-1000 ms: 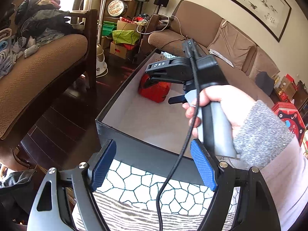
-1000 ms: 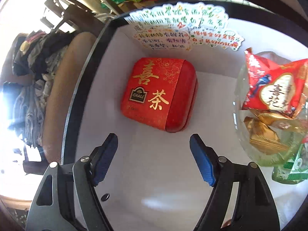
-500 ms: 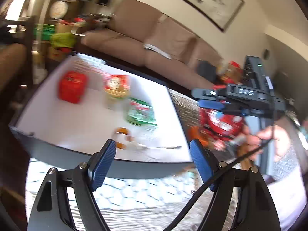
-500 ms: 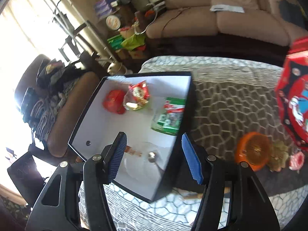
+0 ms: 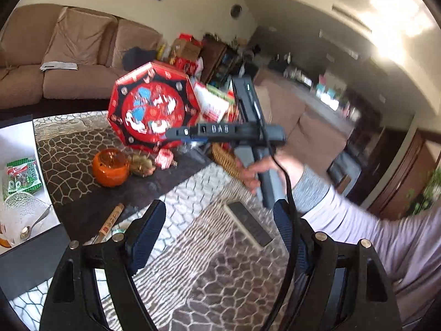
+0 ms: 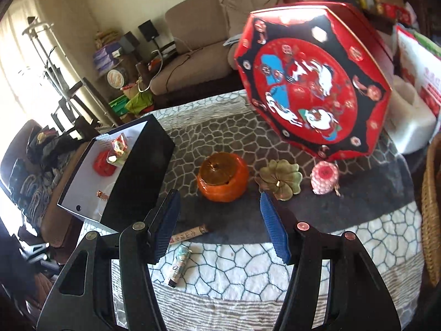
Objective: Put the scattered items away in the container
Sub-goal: 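Move the right gripper to the green flower-shaped dish on the table, then grasp the green flower-shaped dish with the right gripper and lift it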
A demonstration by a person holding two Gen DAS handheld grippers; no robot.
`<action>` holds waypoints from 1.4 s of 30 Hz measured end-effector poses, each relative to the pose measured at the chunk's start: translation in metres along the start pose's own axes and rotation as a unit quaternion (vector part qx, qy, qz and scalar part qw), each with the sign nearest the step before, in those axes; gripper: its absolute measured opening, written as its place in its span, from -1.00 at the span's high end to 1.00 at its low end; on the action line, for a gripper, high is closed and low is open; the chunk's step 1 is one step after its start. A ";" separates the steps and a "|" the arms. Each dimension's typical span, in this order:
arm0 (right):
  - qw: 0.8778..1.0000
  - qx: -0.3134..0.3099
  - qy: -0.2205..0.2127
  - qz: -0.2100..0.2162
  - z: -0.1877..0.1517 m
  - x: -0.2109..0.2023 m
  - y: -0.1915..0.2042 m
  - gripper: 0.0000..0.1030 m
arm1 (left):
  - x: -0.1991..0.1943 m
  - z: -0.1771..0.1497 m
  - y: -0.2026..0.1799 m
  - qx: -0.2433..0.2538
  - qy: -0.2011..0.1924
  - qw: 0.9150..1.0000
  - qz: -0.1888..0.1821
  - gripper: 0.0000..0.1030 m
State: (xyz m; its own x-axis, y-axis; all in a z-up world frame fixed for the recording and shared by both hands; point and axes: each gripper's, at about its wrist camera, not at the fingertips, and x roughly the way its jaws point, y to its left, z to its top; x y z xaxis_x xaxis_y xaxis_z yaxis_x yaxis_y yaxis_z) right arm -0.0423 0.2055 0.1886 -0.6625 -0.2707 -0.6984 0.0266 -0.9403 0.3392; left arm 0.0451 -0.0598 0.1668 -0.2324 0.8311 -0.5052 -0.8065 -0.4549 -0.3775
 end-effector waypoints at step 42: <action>0.974 0.213 0.055 0.048 -0.029 0.158 -0.146 0.93 | 0.206 0.029 0.153 -0.337 0.058 0.898 0.277 -0.50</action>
State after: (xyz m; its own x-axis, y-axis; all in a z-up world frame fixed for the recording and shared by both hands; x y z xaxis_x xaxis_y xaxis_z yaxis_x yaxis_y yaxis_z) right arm -0.1294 0.2936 0.0107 -0.5869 -0.3967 -0.7059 -0.2440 -0.7447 0.6213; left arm -0.1420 0.0508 0.0276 -0.4063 0.3974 -0.8228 -0.0638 -0.9106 -0.4083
